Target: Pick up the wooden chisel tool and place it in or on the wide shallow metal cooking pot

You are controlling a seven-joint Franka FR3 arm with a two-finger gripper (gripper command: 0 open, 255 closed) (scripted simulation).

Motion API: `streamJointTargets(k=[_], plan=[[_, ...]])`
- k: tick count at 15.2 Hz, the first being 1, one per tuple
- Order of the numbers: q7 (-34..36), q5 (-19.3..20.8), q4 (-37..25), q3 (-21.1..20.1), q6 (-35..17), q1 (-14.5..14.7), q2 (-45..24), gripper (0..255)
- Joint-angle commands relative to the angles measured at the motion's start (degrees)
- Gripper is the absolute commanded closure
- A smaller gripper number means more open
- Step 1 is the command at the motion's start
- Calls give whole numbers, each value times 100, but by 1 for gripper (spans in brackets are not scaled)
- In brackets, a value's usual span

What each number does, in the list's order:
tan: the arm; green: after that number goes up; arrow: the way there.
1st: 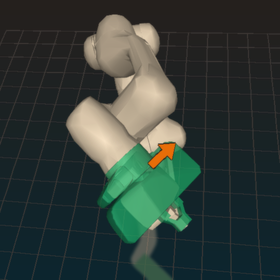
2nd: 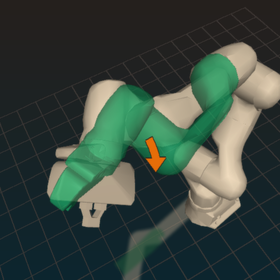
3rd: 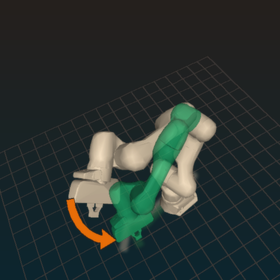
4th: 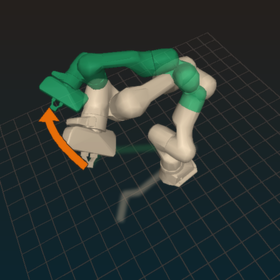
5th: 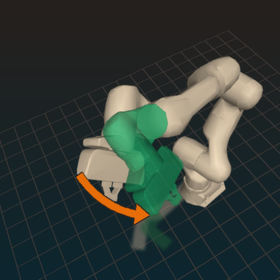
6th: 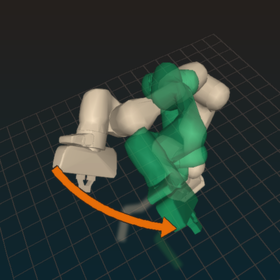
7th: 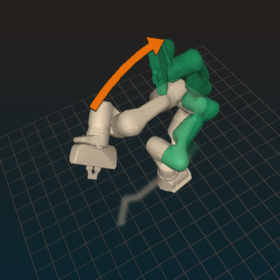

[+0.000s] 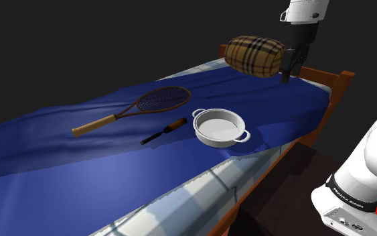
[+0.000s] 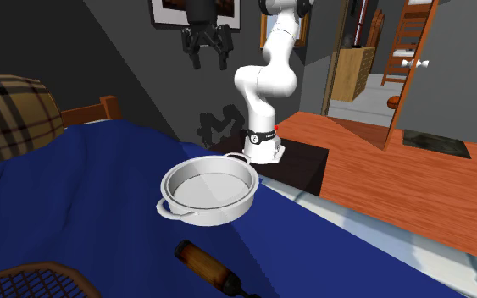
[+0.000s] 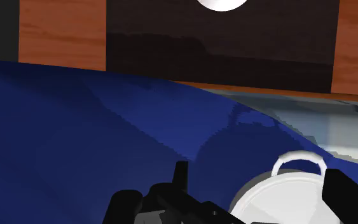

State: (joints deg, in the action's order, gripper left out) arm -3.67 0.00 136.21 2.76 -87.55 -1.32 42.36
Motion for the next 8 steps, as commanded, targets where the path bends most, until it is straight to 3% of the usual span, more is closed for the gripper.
streamJointTargets(k=[1, 8], plan=[[0, 0, 0, 0, 0, 0, 0, 0], [-1166, 26, -576, 199, -900, 441, -1546, 0]])
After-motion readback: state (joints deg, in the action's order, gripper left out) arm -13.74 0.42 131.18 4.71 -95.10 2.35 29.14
